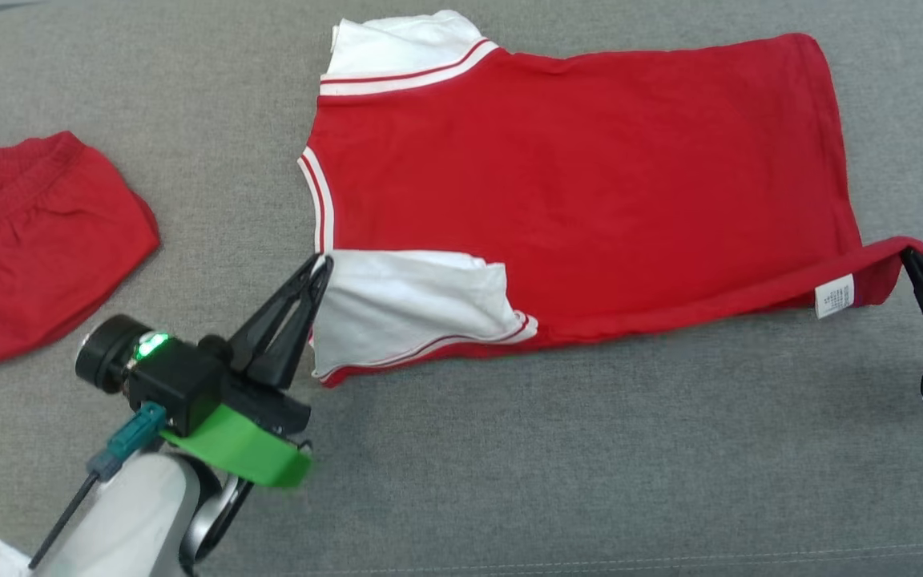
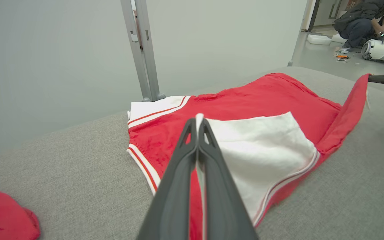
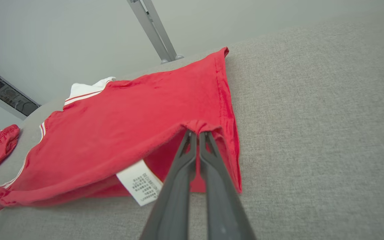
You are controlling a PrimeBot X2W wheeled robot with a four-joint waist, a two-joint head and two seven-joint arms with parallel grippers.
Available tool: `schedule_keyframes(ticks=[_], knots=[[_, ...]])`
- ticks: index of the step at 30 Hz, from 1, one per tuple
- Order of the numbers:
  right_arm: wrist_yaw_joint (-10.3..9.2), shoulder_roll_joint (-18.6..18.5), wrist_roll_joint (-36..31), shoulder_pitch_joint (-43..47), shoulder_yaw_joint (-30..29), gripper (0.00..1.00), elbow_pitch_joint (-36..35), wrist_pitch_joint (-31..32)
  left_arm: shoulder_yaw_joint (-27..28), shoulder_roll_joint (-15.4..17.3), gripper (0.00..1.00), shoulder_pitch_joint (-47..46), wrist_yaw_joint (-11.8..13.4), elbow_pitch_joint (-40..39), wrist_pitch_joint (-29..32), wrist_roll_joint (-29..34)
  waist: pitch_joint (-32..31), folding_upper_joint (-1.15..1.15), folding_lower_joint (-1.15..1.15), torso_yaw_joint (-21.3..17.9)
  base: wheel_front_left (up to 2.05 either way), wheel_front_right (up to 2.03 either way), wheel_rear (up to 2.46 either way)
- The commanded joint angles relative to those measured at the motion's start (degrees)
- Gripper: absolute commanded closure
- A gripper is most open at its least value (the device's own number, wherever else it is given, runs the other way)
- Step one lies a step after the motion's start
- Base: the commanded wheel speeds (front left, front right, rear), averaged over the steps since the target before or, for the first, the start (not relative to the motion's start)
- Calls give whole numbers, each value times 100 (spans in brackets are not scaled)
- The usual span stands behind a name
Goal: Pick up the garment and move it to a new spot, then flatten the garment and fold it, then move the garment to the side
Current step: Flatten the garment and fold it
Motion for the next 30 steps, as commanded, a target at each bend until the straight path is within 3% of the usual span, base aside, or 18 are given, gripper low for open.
schedule_keyframes(ticks=[1, 15, 16, 17, 18, 22, 30], knots=[[3, -14, 13, -174, 16, 100, 55, -17, -38, -26, 100, -285, -11, 128, -60, 53, 334, 0, 0, 163, 0, 0, 0], [3, -42, -66, -1179, 313, 100, 508, -18, -150, -169, 100, -1855, -11, 1247, -293, 456, 1009, 0, 0, 257, 0, 0, 0], [3, -22, -55, -1224, 329, 80, 542, -18, -163, -186, 87, -1883, -11, 1283, -293, 441, 1022, 0, 0, 251, 0, 0, 0], [3, 4, -42, -1272, 328, 0, 587, -18, -162, -205, 11, -1909, -11, 1328, -292, 438, 1032, 0, 0, 244, 0, 0, 0], [3, 34, -43, -1313, 309, 0, 613, -18, -148, -228, 0, -1908, -11, 1349, -293, 422, 1034, 0, 0, 236, 0, 0, 0], [3, 221, -205, -1346, 97, 0, 657, -18, 2, -297, 0, -1587, 52, 1321, -295, 358, 932, 0, 0, 170, 0, 0, 0], [3, 867, -837, -634, -764, 0, 391, -18, 426, -582, 0, -103, 582, 620, -289, 176, 471, 0, 0, 42, 0, 0, 0]])
